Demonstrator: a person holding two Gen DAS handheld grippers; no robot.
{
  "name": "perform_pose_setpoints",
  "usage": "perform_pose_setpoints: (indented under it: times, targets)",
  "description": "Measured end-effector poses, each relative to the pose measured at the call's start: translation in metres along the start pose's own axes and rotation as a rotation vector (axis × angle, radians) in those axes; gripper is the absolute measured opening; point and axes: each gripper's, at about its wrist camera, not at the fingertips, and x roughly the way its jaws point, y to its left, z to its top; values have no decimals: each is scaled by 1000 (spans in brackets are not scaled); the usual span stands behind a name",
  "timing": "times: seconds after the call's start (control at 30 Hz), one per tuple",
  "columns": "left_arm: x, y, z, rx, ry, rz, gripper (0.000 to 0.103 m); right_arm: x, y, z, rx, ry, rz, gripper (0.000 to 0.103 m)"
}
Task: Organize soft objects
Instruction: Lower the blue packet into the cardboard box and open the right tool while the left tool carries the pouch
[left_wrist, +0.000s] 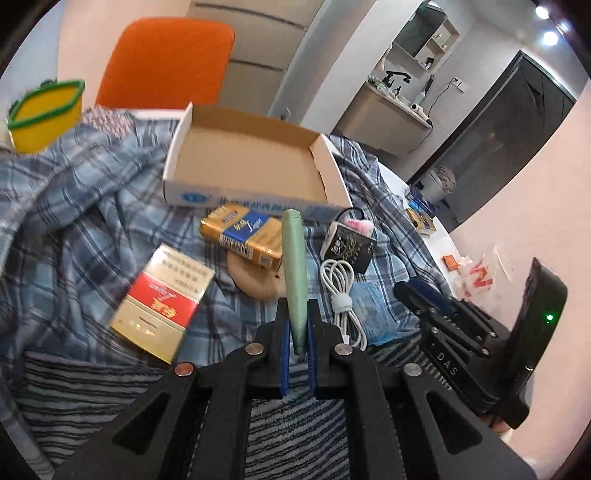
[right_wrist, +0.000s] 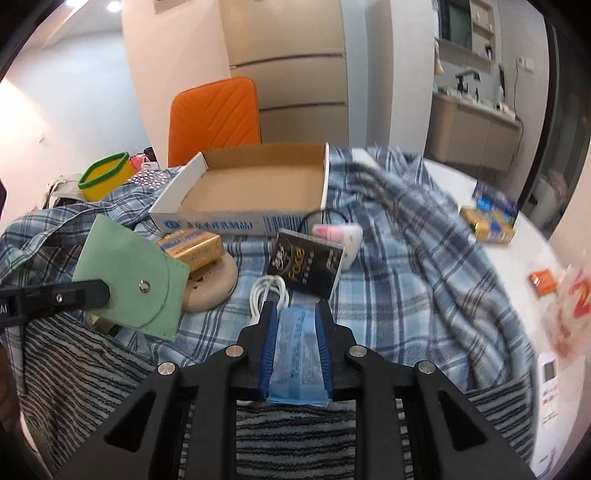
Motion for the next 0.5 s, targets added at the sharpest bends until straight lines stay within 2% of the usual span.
perform_pose_setpoints:
  times: [0.07, 0.1, 0.17, 0.2, 0.3, 0.37, 0.43, 0.5]
  targets:
    - [-6, -3, -1, 20, -21, 29, 6, -4, -1, 1, 3, -22, -39, 23]
    - [-9, -4, -2, 31, -29, 43, 6, -3, -4, 1, 16, -17, -46, 27]
    - [-8, -5, -2, 41, -33, 54, 6, 4, -11, 1, 47, 24, -24, 57]
    - [-7, -5, -2, 40, -31, 54, 6, 9, -17, 0, 76, 38, 2, 75]
    - [-3, -7, -2, 50, -32, 78, 6, 24, -20, -2, 78, 86, -57, 74]
    - [-1, -9, -1, 54, -33, 91, 6, 34, -19, -4, 71, 125, -44, 71]
    - [2, -10, -2, 58, -33, 99, 6, 47, -18, -7, 65, 182, -42, 62]
    - [4, -11, -1, 61, -30, 103, 6, 56, -16, -11, 61, 216, -41, 58]
